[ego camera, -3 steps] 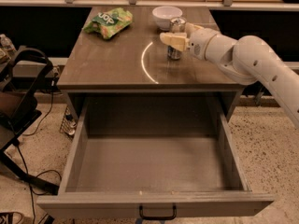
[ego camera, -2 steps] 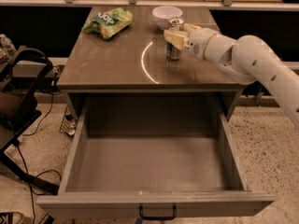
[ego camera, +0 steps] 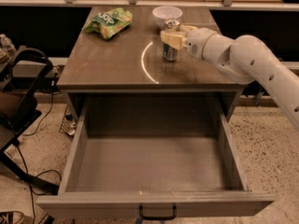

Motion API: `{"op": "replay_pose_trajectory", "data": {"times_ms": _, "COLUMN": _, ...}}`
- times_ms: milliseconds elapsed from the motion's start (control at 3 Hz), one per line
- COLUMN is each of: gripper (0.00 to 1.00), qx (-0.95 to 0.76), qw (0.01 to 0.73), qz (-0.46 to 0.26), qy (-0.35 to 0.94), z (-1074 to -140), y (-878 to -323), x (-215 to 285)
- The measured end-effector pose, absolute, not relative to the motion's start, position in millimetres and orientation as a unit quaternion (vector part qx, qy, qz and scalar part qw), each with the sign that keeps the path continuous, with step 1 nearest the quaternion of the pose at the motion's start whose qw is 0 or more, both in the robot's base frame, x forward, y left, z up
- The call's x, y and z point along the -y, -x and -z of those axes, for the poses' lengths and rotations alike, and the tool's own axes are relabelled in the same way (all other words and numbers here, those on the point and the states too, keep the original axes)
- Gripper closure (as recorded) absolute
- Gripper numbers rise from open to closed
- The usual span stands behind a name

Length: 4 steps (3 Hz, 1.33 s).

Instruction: Place redbull can into top drawer

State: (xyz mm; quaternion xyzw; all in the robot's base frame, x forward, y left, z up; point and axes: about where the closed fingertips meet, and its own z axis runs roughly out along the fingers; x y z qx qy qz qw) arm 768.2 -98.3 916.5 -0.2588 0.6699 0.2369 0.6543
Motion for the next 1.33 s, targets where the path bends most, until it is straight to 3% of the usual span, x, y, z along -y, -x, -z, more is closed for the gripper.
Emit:
{"op": "replay_pose_trajectory", "data": {"times_ms": 667, "gripper": 1.0, "qx": -0.663, "qw": 0.671, "qz": -0.2, "qy": 0.264, "z": -950, "y": -743, "x": 120}}
{"op": "replay_pose_trajectory", "data": {"times_ms": 1000, "gripper": 1.0, "qx": -0.659, "qw": 0.685, "qz": -0.169, "qy": 0.26, "z": -974, "y": -710, "x": 142}}
{"op": "replay_pose_trajectory", "data": {"times_ms": 1333, "gripper": 1.0, "qx": -0.681, "qw": 0.683, "qz": -0.118, "qy": 0.235, "z": -992, "y": -638, "x": 190}}
